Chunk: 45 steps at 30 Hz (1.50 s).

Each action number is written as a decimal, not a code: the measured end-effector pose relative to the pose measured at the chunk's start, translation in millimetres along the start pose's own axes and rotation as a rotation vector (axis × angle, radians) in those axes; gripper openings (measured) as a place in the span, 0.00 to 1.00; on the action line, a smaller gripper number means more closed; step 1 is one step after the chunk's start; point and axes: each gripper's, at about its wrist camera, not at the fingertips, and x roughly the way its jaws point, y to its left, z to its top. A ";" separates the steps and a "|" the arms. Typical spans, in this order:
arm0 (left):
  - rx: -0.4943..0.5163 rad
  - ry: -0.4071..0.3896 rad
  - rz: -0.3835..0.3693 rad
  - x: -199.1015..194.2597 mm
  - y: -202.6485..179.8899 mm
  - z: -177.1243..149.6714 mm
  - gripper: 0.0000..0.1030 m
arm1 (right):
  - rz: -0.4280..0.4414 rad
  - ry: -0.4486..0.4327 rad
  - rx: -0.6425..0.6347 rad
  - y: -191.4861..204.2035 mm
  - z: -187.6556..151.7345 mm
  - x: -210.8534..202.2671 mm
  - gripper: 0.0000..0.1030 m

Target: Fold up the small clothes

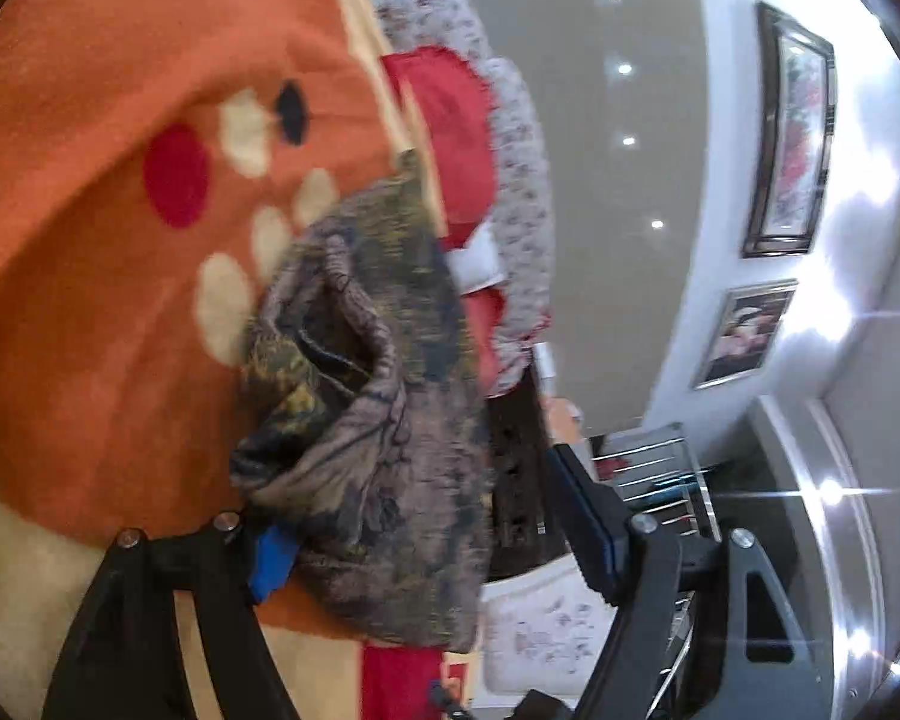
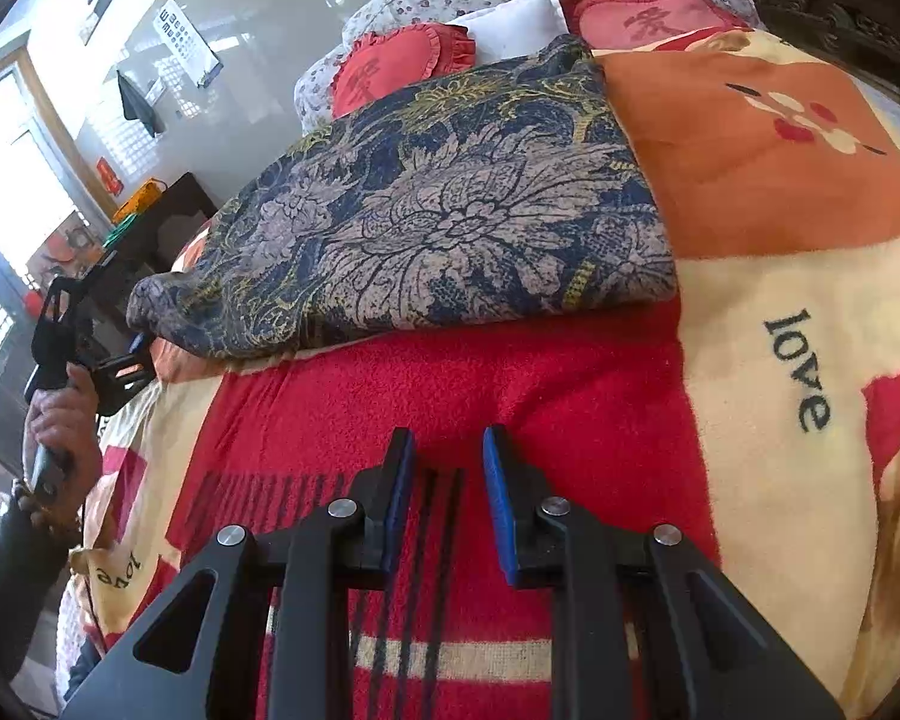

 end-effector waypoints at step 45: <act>-0.023 0.081 0.313 -97.1 8.1 -102.9 0.36 | 0.086 -0.109 0.840 -125.9 -16.2 -102.0 0.21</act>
